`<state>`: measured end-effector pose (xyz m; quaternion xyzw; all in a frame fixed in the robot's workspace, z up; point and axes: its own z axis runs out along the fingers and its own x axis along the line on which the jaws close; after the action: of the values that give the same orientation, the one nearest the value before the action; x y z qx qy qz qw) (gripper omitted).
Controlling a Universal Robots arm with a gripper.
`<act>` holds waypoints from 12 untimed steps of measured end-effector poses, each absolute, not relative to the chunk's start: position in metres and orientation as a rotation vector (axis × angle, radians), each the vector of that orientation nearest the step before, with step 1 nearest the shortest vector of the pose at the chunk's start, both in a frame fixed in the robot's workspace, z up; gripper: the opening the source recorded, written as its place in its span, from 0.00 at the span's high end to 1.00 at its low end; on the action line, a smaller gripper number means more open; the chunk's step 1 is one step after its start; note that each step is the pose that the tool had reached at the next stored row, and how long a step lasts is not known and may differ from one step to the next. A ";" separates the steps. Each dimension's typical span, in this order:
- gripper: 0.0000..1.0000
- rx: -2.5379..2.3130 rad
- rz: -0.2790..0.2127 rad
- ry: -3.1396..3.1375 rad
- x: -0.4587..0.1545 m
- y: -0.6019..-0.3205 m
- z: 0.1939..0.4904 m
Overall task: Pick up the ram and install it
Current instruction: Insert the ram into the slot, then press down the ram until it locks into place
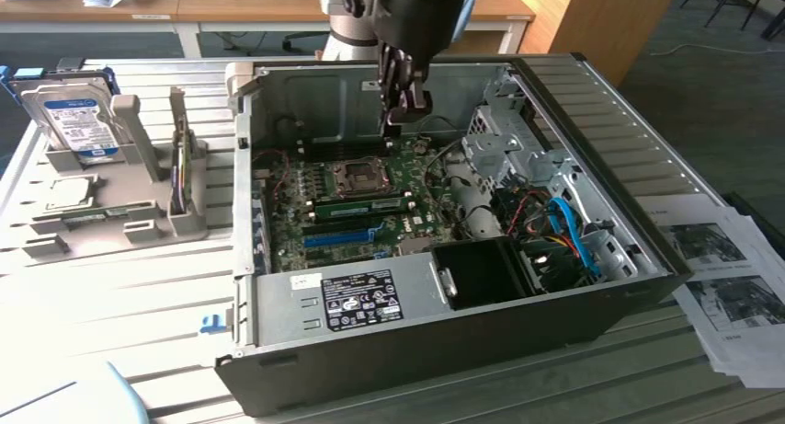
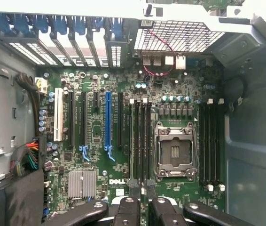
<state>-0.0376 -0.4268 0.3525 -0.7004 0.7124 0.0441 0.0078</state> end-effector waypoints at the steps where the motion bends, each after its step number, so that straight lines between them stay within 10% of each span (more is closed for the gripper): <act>1: 0.82 -2.189 0.138 2.227 -0.038 -0.427 0.353; 12: 0.82 -2.189 0.138 2.227 -0.038 -0.427 0.357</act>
<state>-0.0376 -0.4268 0.3565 -0.7004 0.7124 0.0441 0.0078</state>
